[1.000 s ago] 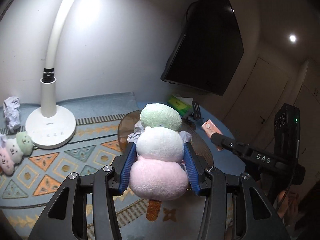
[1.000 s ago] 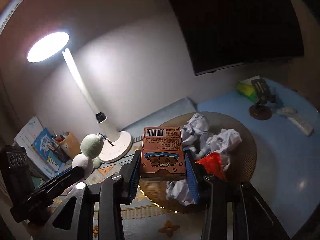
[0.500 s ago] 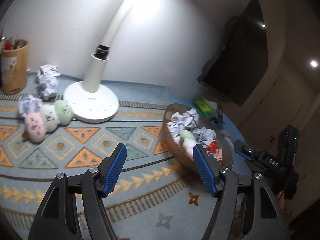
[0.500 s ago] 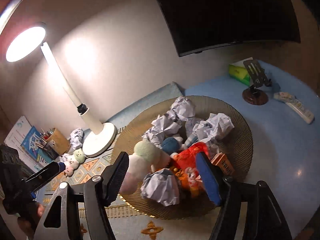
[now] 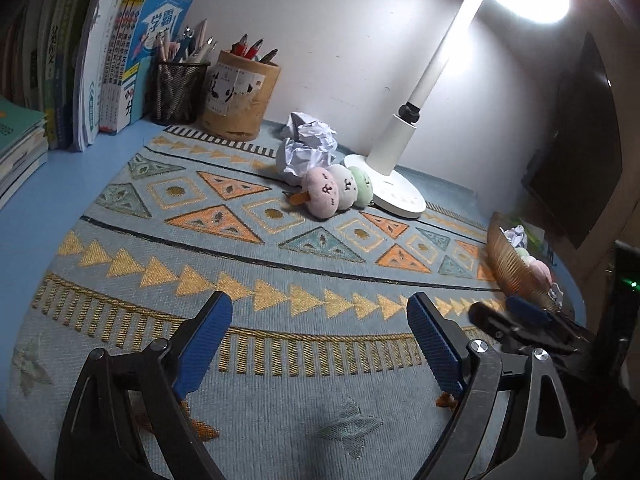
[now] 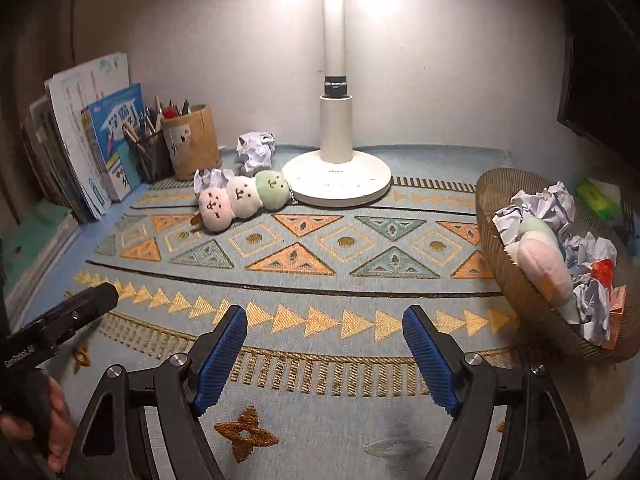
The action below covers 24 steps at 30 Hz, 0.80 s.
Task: Organize objects
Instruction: 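Pull both grippers back from the bowl toward the remaining plush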
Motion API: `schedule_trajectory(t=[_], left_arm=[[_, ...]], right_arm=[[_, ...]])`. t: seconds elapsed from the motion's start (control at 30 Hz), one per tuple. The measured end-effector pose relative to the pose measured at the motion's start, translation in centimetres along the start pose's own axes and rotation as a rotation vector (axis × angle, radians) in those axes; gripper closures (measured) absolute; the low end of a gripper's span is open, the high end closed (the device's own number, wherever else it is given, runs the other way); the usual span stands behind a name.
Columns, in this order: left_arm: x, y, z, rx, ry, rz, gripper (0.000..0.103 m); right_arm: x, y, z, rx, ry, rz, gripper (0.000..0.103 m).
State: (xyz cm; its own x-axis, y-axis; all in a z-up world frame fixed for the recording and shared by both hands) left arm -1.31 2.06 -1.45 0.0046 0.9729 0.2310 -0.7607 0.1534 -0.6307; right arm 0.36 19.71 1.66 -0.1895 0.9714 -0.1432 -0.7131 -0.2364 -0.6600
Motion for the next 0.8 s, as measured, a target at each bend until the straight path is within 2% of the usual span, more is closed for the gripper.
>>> schedule_trajectory(t=[0.07,0.13,0.2,0.33,0.47,0.63,0.8], left_arm=[[0.6,-0.3,-0.1,0.012,0.046,0.017,0.012],[0.5,-0.3,-0.2,0.003,0.047,0.009,0.010],[-0.1,0.1,-0.1,-0.013,0.012,0.004,0.010],[-1.2,0.4,-0.1,-0.034,-0.062,-0.026,0.010],[-2.1,0.8,-0.2,-0.066,-0.121,-0.052,0.010],[-2.7,1.1,-0.3,-0.092,-0.168,-0.064,0.010],[-2.7,1.3,-0.4,-0.103,-0.172,-0.064,0.010]], right_arm=[[0.0,1.7,-1.3,-0.013,-0.003,-0.015,0.024],[0.0,2.7,-2.0,-0.056,-0.027,-0.075,0.028],[-0.4,2.5,-1.8,-0.034,-0.066,-0.092,0.028],[-1.0,3.0,-2.3,-0.073,-0.105,-0.139,0.024],[-0.5,2.9,-2.2,-0.073,-0.074,-0.127,0.016],[-0.2,3.2,-2.4,-0.090,-0.055,-0.126,0.015],[-0.4,3.6,-2.6,-0.112,-0.068,-0.122,0.015]])
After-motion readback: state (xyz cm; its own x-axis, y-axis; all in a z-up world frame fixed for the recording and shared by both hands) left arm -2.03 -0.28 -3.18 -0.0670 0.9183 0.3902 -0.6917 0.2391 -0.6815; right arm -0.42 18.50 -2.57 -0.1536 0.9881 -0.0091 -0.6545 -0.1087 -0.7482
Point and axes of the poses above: each gripper's, at about its wrist camera, not at the fingertips, and y roughly the way its jaws point, x to its right, z to its top, the point moved 7 cm from there along y, roughly the way its jaws point, and after that the axes turned 13 degrees about z, right-handed, at the moved point
